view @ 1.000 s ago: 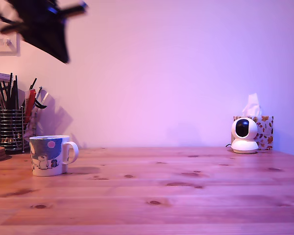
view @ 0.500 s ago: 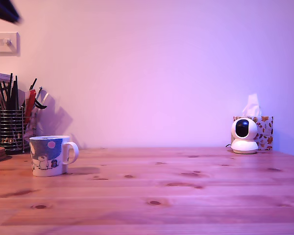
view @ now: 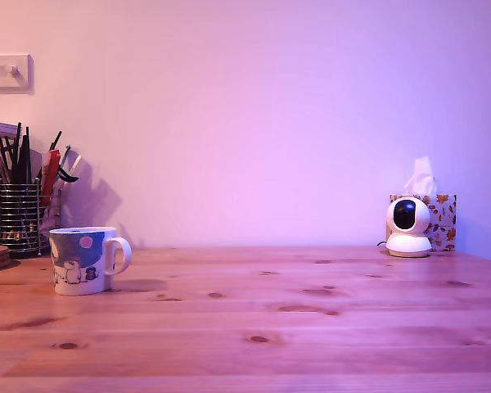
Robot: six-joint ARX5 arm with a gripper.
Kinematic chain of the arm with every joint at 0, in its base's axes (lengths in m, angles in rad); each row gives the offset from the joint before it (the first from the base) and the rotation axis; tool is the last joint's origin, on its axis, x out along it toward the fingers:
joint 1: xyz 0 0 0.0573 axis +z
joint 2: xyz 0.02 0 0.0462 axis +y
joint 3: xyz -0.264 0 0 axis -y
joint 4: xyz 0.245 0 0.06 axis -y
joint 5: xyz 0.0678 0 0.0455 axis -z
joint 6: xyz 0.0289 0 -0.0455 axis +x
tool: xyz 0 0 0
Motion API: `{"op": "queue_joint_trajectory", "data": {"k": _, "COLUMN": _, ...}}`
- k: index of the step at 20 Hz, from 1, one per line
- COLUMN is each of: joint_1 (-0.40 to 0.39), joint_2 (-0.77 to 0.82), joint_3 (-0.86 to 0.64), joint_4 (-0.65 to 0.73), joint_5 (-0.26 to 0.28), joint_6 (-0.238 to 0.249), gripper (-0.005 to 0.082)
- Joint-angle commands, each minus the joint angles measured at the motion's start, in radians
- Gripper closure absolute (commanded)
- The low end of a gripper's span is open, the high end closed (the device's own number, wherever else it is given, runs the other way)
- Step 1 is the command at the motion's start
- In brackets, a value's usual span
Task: Pick up the coffee capsules on the table and drop them inside the coffee cup
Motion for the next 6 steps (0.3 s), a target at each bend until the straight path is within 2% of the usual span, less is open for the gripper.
{"op": "queue_joint_trajectory", "data": {"k": 1, "joint_1": -0.006, "joint_2": 0.006, "joint_3": -0.016, "joint_4": 0.014, "joint_5": 0.002, "joint_6": 0.003, "gripper": 0.0789}}
{"op": "queue_joint_trajectory", "data": {"k": 6, "joint_1": -0.006, "joint_2": 0.006, "joint_3": -0.016, "joint_4": 0.017, "joint_5": 0.013, "joint_6": 0.003, "gripper": 0.0789}}
